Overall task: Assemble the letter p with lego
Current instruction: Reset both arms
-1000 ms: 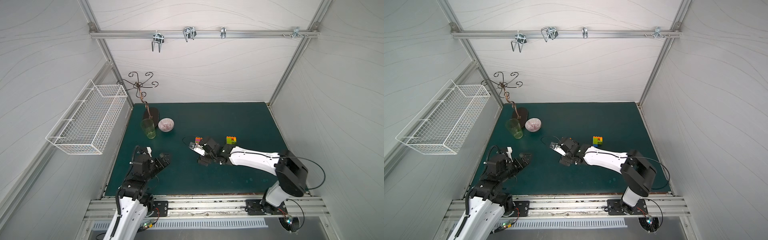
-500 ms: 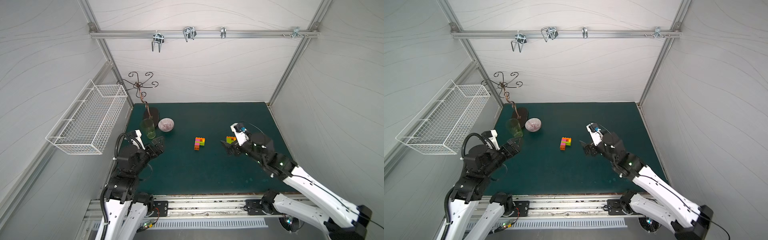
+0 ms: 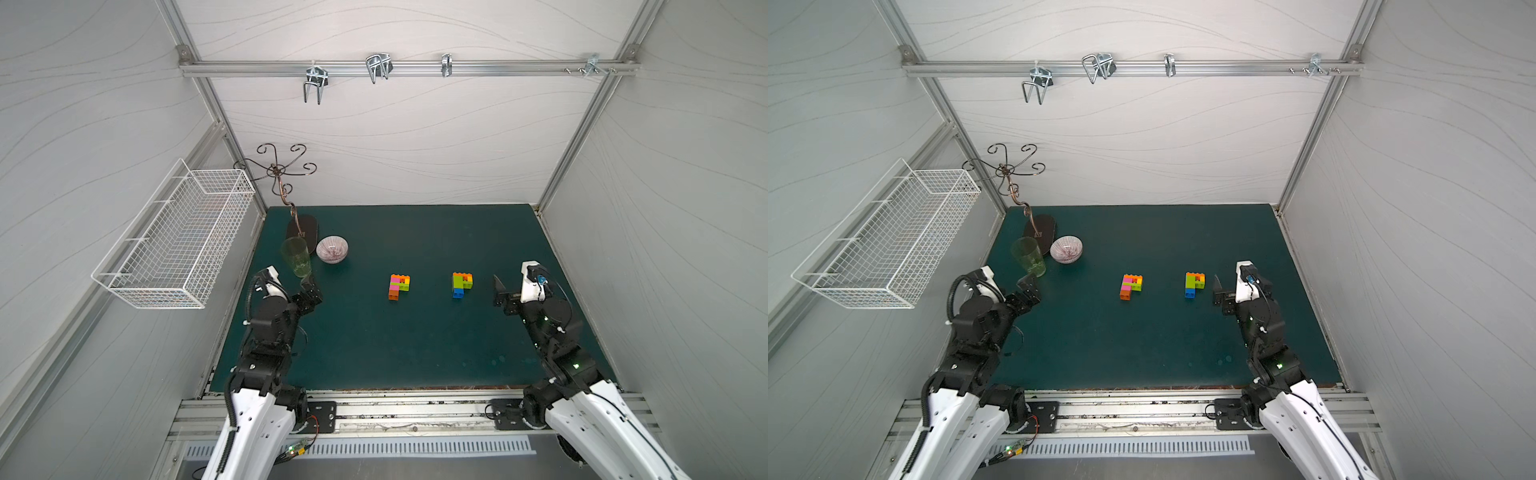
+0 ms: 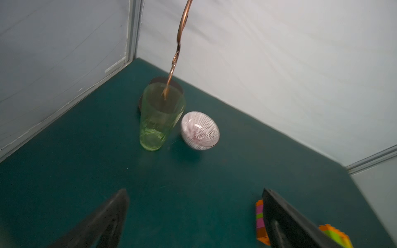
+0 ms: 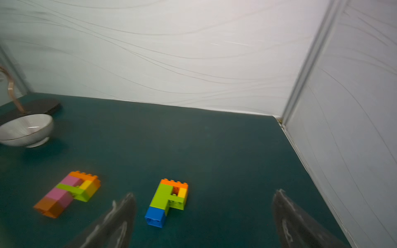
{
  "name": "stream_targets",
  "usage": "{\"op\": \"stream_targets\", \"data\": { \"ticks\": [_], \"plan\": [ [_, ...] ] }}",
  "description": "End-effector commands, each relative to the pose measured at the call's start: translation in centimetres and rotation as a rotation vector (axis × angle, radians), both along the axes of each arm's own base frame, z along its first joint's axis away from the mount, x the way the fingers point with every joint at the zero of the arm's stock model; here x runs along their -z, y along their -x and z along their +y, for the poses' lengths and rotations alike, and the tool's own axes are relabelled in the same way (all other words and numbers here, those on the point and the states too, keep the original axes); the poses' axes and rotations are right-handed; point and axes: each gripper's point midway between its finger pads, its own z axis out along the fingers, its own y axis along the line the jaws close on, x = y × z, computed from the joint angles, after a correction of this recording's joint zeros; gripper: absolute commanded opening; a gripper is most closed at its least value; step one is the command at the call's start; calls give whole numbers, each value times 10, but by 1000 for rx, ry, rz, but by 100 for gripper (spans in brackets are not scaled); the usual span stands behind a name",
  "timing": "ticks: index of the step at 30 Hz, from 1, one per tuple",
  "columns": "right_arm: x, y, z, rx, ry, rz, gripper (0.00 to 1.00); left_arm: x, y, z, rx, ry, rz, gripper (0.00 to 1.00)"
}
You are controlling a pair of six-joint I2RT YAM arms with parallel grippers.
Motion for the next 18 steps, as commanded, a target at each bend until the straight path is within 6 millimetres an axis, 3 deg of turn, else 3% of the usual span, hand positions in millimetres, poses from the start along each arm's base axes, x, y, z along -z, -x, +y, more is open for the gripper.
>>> {"op": "stream_targets", "data": {
  "ticks": [1, 3, 8, 14, 18],
  "plan": [
    [4, -10, -25, 98, -132, -53, 99, 4, -12, 21, -85, -159, -61, 99],
    [25, -15, -40, 157, -159, -34, 99, 26, -14, 25, -85, -227, -19, 99],
    [69, -22, -64, 271, -133, 16, 99, 56, -16, 46, -165, -242, 46, 99],
    [102, -36, -68, 300, -134, 72, 99, 82, -49, 38, -58, -262, 53, 99],
    [107, -52, -64, 286, -118, 79, 99, 90, -80, 34, -25, -258, 121, 99]
  ]
}}
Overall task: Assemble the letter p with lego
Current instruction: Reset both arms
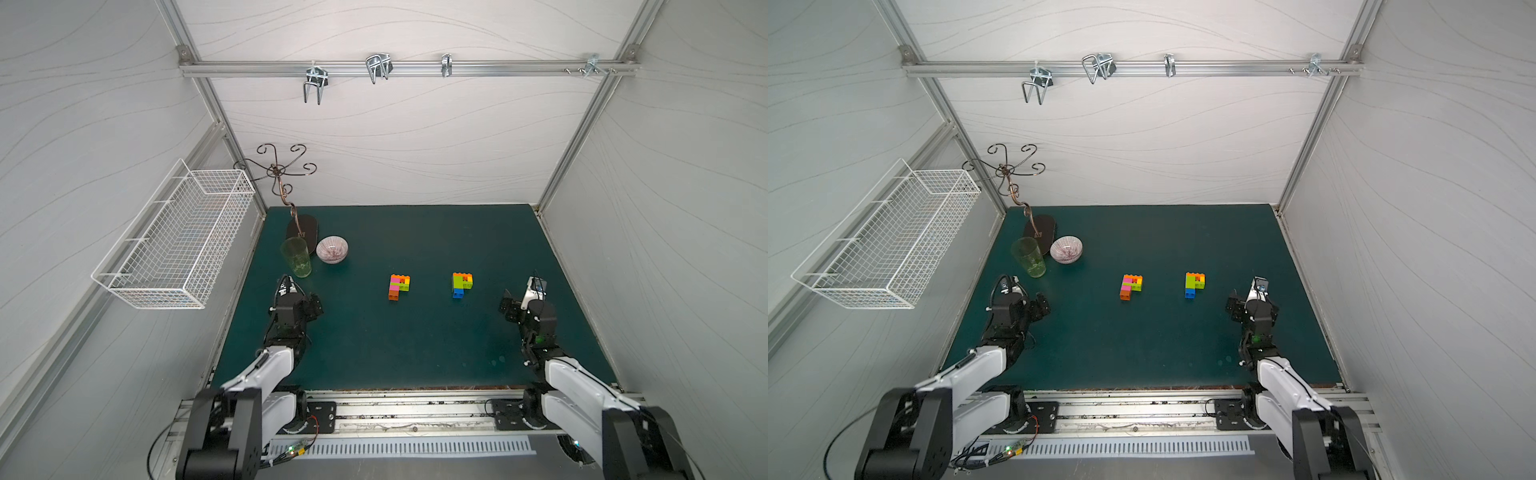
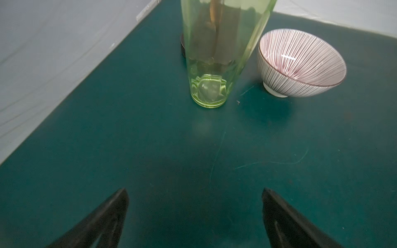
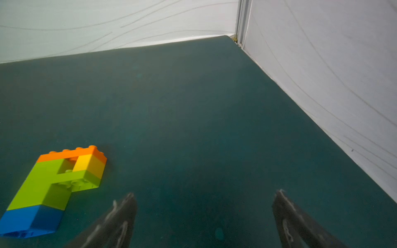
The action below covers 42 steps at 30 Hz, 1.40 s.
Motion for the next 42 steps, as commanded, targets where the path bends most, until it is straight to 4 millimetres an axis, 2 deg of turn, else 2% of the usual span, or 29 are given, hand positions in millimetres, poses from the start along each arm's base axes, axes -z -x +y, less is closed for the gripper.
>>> {"op": "stream_targets", "data": {
  "ticks": [1, 5, 8, 12, 16, 19, 22, 24, 37, 42],
  "plan": [
    [-34, -22, 2, 5, -21, -151, 99, -49, -46, -2, 35, -22, -184, 99],
    [-35, -36, 14, -69, 4, -193, 99, -53, -63, -3, 52, -33, -237, 99],
    [-36, -45, 31, -168, 30, -219, 99, -52, -69, -9, 98, -48, -233, 99],
    [-24, -53, 43, -215, 86, -209, 99, -45, -72, -5, 78, -66, -274, 99],
    [-9, -68, 52, -251, 122, -221, 99, -27, -89, -18, 166, -55, -202, 99],
    [1, -78, 55, -278, 94, -99, 99, -22, -92, -23, 198, -46, -161, 100],
    [10, -100, 44, -217, 64, 19, 99, -22, -92, -23, 198, -45, -160, 100],
    [12, -100, 41, -251, -7, 24, 99, -23, -93, -22, 196, -51, -185, 100],
    [10, -99, 42, -253, 11, 17, 99, -23, -92, -23, 198, -50, -172, 100],
    [11, -99, 56, -321, 33, 23, 99, -23, -92, -22, 198, -51, -173, 100]
  ]
}}
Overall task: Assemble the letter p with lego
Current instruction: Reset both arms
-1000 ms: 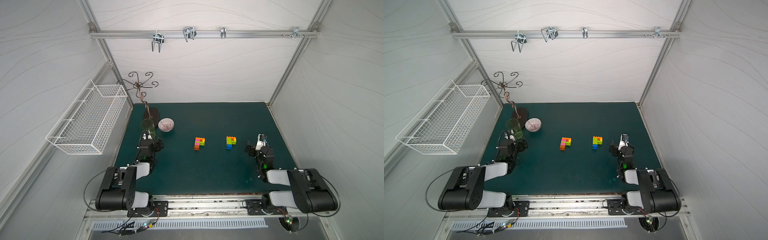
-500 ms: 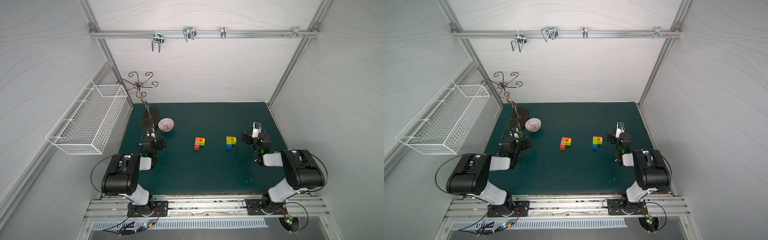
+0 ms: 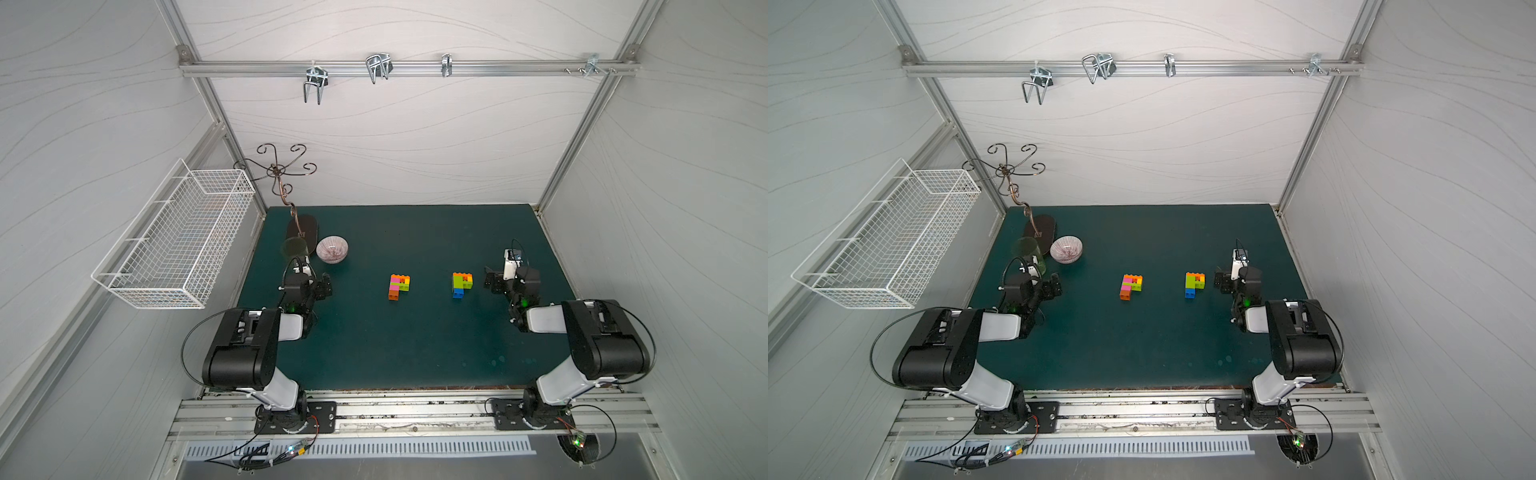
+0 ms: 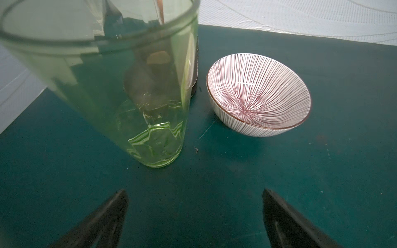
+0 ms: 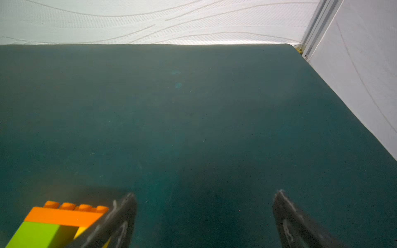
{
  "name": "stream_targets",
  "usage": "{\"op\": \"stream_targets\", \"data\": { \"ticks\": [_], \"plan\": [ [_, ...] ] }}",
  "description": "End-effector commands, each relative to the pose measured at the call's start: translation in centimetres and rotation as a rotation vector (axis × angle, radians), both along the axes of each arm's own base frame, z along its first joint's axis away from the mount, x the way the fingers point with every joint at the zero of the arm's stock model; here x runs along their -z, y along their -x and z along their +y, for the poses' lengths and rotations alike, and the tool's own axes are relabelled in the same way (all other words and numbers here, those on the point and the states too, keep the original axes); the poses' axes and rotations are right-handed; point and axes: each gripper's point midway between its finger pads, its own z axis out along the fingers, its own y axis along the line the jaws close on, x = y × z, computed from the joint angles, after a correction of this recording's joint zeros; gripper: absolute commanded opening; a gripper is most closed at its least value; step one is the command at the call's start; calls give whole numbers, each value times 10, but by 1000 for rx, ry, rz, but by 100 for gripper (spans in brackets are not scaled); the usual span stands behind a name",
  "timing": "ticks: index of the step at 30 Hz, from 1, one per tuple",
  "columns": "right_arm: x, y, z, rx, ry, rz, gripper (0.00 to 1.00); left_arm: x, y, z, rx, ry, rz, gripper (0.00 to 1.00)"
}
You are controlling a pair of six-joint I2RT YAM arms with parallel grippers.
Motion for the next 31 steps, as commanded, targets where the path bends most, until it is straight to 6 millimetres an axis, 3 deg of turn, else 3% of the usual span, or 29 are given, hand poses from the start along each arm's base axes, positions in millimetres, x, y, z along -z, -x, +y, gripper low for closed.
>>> {"op": "stream_targets", "data": {
  "ticks": [1, 31],
  "plan": [
    [-1, 1, 9, -58, -5, 8, 99, -25, -14, 0, 12, -14, -85, 100],
    [0, 1, 8, -74, -34, 17, 99, -25, -14, 0, 12, -14, -85, 100]
  ]
}}
